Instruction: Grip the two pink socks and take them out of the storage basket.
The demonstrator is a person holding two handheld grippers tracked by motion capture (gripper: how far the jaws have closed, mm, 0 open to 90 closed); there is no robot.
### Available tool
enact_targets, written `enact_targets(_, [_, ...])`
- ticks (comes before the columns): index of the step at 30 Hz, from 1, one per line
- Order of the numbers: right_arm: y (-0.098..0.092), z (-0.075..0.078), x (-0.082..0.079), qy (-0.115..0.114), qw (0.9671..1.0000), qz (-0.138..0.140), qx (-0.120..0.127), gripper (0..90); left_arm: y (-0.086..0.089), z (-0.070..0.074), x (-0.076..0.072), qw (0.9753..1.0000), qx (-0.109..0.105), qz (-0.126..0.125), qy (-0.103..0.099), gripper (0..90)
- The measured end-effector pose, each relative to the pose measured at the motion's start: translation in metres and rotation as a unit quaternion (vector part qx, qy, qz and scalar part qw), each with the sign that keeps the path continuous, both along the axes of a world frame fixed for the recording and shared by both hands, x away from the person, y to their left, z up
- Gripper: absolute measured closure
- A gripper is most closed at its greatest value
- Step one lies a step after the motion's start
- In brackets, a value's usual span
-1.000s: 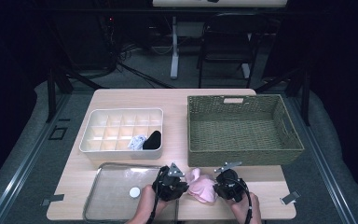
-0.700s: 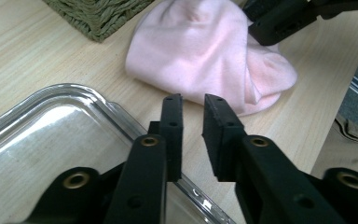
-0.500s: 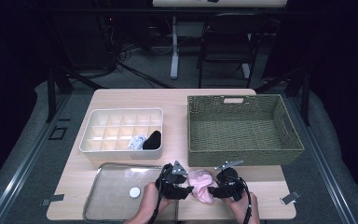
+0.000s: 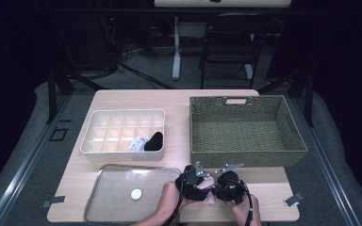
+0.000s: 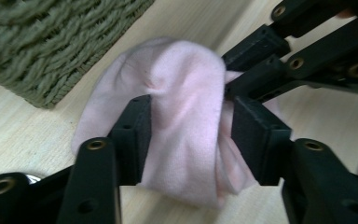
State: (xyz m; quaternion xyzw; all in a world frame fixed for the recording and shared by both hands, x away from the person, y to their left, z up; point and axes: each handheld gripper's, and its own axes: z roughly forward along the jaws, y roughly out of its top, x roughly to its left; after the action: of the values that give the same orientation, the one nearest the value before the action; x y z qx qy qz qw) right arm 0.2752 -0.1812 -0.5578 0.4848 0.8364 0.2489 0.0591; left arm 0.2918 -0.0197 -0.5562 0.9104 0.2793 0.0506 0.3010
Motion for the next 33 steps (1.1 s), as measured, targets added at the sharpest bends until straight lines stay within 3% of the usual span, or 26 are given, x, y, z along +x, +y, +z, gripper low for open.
enact_targets(7, [0.0,0.002,-0.001,0.003,0.9999,0.008,0.005,81.5,0.002,-0.001,0.001,0.9999,0.003,0.003,-0.011,74.4])
enact_targets(12, [-0.001,0.01,-0.003,-0.006,0.9999,0.011,0.0,82.0,0.016,0.006,-0.003,0.9991,-0.026,0.023,-0.023,78.7])
enact_targets(15, [-0.001,0.011,-0.004,-0.012,0.9998,0.013,-0.006,82.0,0.024,0.009,-0.004,0.998,-0.043,0.037,-0.028,78.8])
enact_targets(18, [-0.003,0.014,-0.004,-0.017,0.9998,0.009,-0.01,82.1,0.037,0.009,-0.003,0.9972,-0.054,0.049,-0.016,78.1])
enact_targets(25, [-0.005,0.016,-0.006,-0.024,0.9997,0.002,0.0,82.1,0.047,0.003,-0.003,0.9969,-0.05,0.06,-0.004,72.8])
enact_targets(28, [-0.007,0.019,-0.006,-0.024,0.9996,0.008,-0.014,82.0,0.052,0.003,-0.001,0.9962,-0.053,0.07,-0.002,68.9])
enact_targets(33, [-0.01,0.02,-0.006,-0.025,0.9995,0.014,-0.012,81.9,0.055,0.006,0.0,0.9959,-0.053,0.073,0.002,60.2])
